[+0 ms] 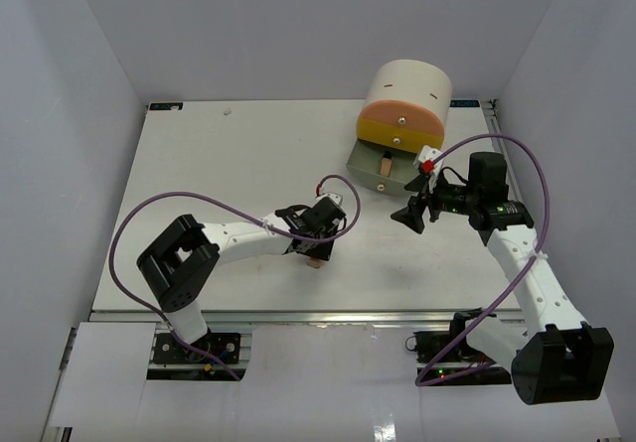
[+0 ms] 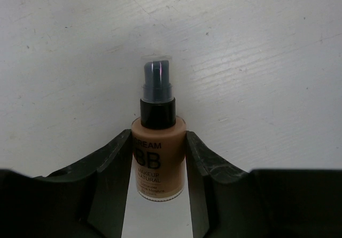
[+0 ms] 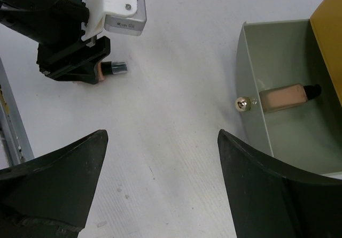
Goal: Organize the makeup
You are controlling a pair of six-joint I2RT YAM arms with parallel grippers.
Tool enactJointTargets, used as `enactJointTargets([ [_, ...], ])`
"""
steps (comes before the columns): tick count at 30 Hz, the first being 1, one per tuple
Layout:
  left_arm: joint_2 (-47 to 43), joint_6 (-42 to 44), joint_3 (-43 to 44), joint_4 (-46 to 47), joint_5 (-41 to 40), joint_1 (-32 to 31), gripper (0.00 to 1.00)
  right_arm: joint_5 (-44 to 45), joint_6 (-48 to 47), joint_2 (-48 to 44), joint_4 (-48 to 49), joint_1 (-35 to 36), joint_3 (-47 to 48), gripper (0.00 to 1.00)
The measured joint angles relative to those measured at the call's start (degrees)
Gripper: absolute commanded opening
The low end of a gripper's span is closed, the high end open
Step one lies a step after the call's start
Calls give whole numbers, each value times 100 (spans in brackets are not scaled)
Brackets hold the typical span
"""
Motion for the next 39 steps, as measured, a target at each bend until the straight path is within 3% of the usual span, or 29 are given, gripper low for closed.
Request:
enactJointTargets([
  [4, 26, 6, 58, -86, -196, -76, 24, -82, 24, -102, 1, -69, 0, 90],
  [10, -64, 442, 319, 87, -250, -91, 23, -134, 41, -215, 22, -189, -3, 90],
  [17, -169, 1476, 1299, 1009, -40, -23, 18, -231, 67, -330, 111, -452, -21, 90],
  [19, -30, 1432, 1754, 1190, 107, 121, 18, -256, 83, -368, 138, -537, -53, 90],
  [24, 601, 700, 2703, 1885, 585, 763, 18, -345, 142, -428, 174, -816, -94, 90],
  [27, 922, -20, 2947, 2151, 393, 1036, 18, -383, 174, -432, 215, -924, -94, 90],
  [35, 1585, -1854, 3272, 2616, -311, 1025, 21, -428, 193, -441, 249, -1057, -94, 90],
  [39, 1883, -2289, 3480, 2649, -461, 998, 31, -435, 195, -445, 251, -1078, -94, 90],
])
